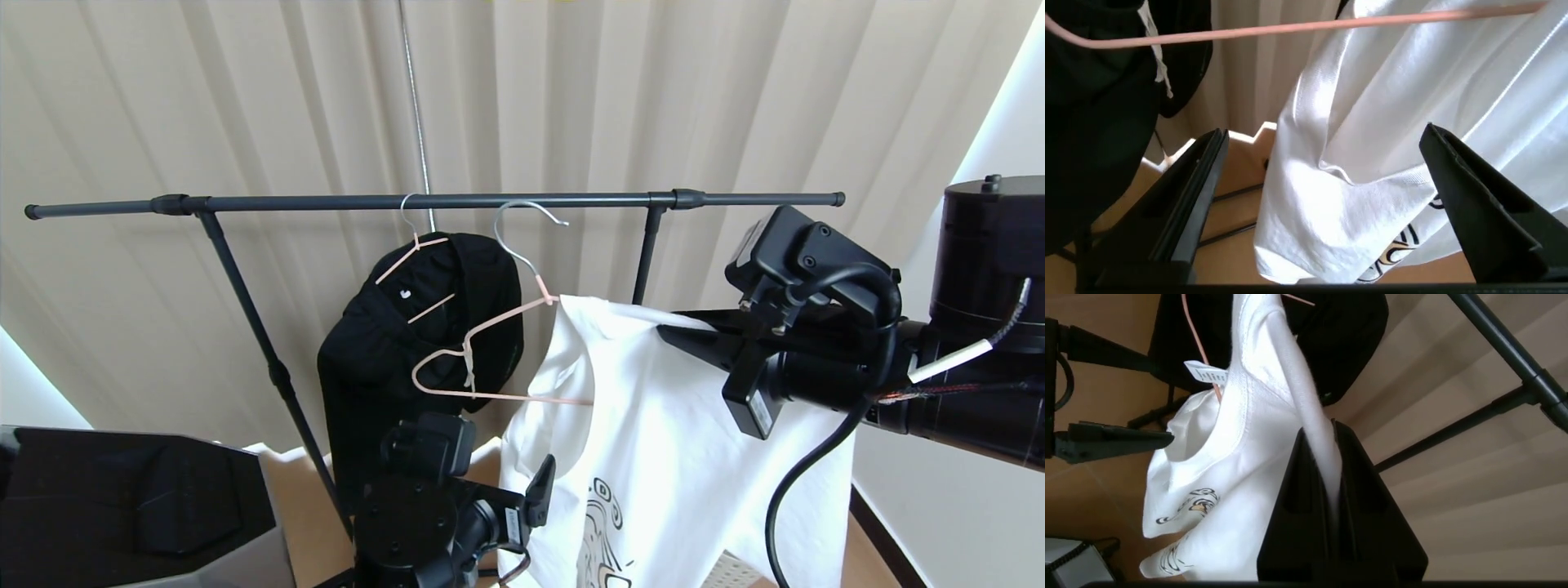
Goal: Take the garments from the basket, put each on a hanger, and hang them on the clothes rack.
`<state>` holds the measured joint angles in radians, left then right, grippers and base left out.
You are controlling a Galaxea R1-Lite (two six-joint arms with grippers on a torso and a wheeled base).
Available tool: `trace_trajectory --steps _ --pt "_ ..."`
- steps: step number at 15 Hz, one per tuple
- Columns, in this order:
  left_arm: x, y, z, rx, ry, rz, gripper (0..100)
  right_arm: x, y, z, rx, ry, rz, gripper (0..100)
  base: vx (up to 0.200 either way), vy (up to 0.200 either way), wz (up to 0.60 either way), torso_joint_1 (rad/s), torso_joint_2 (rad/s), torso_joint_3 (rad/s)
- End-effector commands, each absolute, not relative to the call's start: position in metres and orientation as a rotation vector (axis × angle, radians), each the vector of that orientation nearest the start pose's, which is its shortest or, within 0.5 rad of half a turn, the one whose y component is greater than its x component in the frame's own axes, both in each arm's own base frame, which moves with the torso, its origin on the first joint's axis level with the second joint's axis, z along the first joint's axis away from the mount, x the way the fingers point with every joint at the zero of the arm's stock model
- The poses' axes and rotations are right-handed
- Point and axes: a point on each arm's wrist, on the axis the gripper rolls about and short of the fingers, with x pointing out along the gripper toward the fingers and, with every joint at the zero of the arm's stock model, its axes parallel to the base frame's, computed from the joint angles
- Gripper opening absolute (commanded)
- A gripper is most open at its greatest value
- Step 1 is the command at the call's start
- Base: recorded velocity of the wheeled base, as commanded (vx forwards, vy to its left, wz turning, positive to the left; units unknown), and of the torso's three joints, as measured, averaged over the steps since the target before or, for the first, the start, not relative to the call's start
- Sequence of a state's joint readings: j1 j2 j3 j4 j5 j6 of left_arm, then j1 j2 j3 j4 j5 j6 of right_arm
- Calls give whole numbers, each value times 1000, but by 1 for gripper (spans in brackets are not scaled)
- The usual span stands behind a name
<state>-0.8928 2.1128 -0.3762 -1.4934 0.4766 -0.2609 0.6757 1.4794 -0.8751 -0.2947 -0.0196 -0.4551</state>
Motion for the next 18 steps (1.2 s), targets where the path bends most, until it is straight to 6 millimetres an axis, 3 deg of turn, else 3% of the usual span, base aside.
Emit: trace_trajectory --steps 1,4,5,12,15,18 --pt "199 -225 37 -78 266 -369 100 197 159 234 -539 129 712 0 0 0 0 0 0 0" --pt "205 -227 33 -68 264 -355 100 191 157 234 -539 124 720 0 0 0 0 0 0 0" --pt "205 -227 33 -68 264 -355 0 190 157 235 -538 121 721 0 0 0 0 0 0 0" --pt "207 -218 35 -71 261 -330 0 185 153 232 -538 126 725 0 0 0 0 0 0 0" --pt "213 -203 49 -63 221 -291 0 183 151 223 -501 171 727 0 0 0 0 0 0 0" --pt "214 -196 55 -32 206 -280 0 173 136 222 -463 181 709 0 0 0 0 0 0 0"
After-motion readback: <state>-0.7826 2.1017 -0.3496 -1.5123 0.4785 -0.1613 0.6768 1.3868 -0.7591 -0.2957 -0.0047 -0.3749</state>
